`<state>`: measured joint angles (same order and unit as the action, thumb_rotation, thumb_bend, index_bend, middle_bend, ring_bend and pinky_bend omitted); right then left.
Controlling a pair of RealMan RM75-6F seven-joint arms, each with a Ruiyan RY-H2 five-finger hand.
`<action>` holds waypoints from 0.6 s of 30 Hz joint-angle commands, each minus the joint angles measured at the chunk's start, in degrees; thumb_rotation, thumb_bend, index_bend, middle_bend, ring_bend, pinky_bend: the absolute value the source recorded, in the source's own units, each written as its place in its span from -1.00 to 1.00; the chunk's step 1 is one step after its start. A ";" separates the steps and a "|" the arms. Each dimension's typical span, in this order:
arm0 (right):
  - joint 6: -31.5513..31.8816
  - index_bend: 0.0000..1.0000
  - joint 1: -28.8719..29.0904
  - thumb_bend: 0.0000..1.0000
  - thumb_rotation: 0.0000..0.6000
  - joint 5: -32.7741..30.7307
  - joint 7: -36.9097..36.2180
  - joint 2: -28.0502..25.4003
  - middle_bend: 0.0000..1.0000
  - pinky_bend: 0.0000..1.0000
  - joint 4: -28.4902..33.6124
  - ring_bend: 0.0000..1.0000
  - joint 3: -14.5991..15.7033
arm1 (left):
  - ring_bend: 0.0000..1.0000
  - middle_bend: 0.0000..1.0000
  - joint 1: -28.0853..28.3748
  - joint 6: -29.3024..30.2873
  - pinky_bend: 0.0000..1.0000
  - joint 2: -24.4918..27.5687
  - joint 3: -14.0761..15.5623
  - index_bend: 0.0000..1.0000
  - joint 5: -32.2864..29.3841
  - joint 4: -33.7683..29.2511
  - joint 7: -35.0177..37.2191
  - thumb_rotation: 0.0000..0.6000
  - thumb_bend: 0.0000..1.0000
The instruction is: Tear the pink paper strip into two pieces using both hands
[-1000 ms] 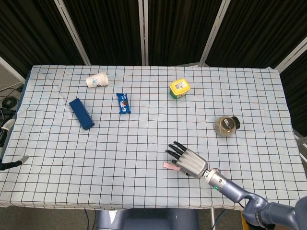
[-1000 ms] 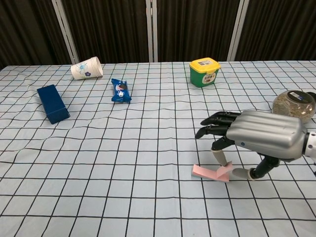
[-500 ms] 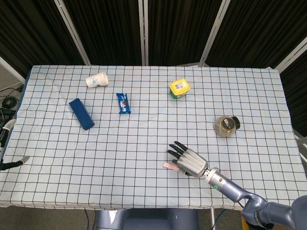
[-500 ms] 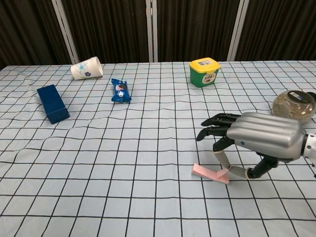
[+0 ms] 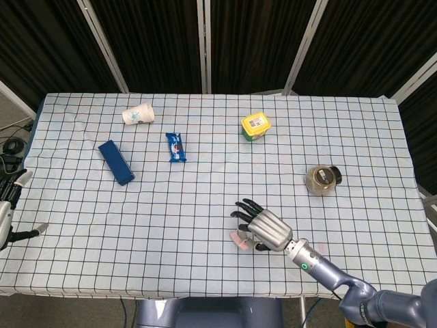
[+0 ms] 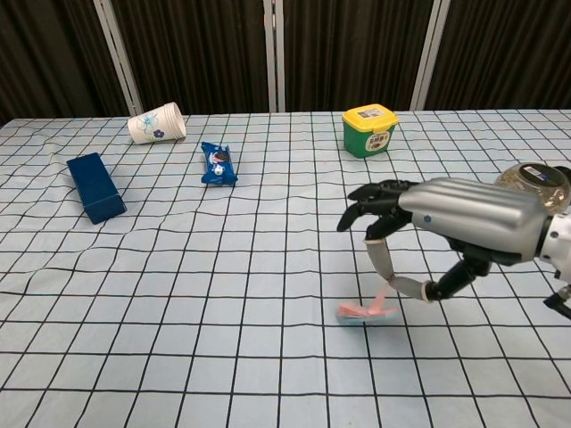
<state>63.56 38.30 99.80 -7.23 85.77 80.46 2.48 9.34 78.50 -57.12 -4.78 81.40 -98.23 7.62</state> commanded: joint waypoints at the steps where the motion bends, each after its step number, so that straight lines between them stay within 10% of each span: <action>1: -0.72 0.40 1.41 -0.05 1.00 -1.91 0.44 -3.06 -0.62 -1.00 5.73 -1.00 -2.59 | -1.00 -1.00 1.22 -1.73 -1.00 -1.03 0.40 -1.00 1.17 1.00 1.60 1.00 -1.00; 18: -10.17 0.42 8.64 -0.04 1.00 -18.58 19.15 -8.26 -0.65 -1.00 25.71 -1.00 -14.49 | -1.00 -1.00 13.78 -19.75 -1.00 -9.73 -1.06 -0.78 -1.01 -4.82 6.11 1.00 -1.00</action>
<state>55.07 45.64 84.62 8.86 77.47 103.78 -10.21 20.99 61.25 -65.59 -5.04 82.26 -101.18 14.36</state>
